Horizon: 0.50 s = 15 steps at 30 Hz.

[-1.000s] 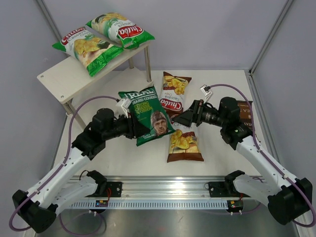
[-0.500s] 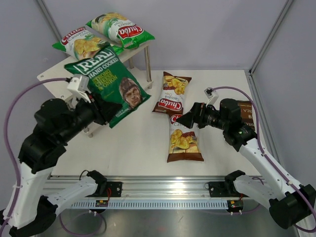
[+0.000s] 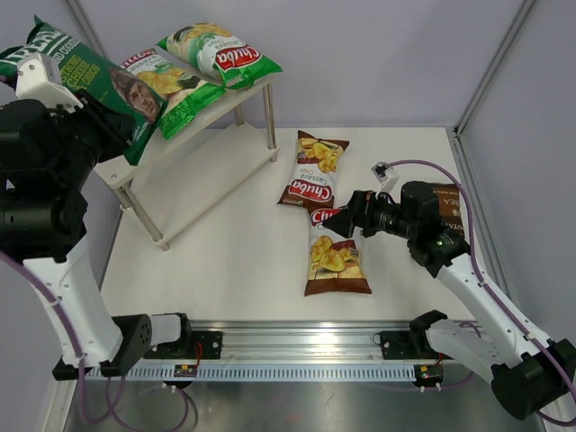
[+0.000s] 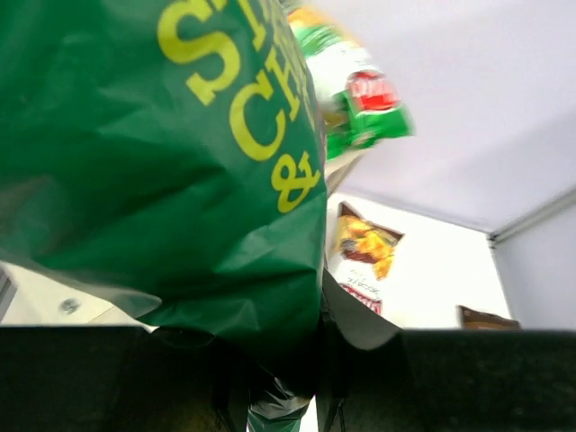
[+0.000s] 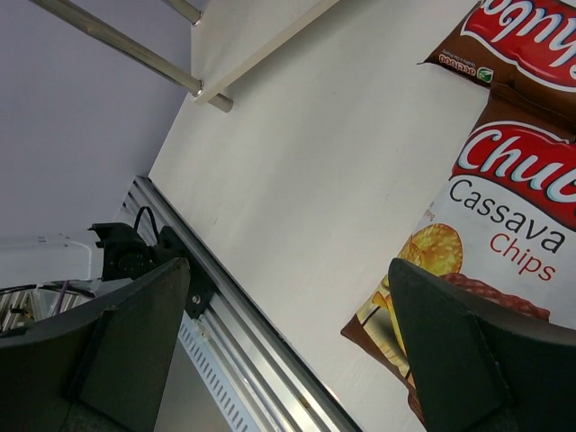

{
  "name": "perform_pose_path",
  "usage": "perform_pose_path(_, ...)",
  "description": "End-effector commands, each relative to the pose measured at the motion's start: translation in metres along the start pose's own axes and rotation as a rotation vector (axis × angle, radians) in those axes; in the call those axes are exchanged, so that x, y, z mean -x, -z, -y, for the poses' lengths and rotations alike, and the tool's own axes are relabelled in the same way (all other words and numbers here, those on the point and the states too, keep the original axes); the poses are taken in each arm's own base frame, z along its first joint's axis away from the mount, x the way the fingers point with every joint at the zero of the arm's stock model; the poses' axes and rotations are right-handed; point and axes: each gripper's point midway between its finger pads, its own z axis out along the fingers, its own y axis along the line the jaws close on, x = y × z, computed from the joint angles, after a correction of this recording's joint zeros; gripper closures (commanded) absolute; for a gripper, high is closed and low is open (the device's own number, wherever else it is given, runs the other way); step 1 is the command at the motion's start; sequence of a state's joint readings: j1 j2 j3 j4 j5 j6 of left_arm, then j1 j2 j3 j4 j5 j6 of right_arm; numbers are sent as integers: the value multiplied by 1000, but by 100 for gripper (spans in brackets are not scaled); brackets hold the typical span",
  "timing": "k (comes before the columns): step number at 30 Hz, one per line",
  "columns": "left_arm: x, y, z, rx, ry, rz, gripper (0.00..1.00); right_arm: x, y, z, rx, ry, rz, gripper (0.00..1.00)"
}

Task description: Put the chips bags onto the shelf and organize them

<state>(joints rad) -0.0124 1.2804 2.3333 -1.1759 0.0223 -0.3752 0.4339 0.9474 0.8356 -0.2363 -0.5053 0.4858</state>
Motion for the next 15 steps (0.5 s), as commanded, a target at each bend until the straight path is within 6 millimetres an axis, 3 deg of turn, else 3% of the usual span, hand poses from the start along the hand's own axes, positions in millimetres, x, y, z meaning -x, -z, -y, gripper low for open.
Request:
perform_pose_path(1, 2, -12, -5, -109, 40, -36, 78, 13, 10, -12, 10, 72, 37, 0)
perform_pose_path(2, 7, -12, -14, -96, 47, -21, 78, 12, 11, -12, 10, 75, 31, 0)
perform_pose_path(3, 16, -10, -36, -40, 68, 14, 78, 12, 11, -12, 12, 78, 28, 0)
perform_pose_path(6, 15, -18, -48, -67, 118, -6, 80, 10, 12, -13, 20, 79, 20, 0)
perform_pose_path(8, 13, -15, -45, -141, 153, -14, 82, 8, 13, -13, 15, 82, 12, 1)
perform_pose_path(9, 11, -18, -57, -122, 175, -19, 82, 7, 13, -11, 12, 79, 7, 1)
perform_pose_path(12, 6, -24, -55, -200, 220, -61, 82, 8, 14, -13, 12, 94, 0, 1)
perform_pose_path(13, -7, -28, -52, -280, 273, -123, 82, 8, 14, -13, 10, 92, -3, 0)
perform_pose_path(15, -6, -31, -55, -329, 314, -127, 83, 9, 15, -16, 19, 96, -6, 0)
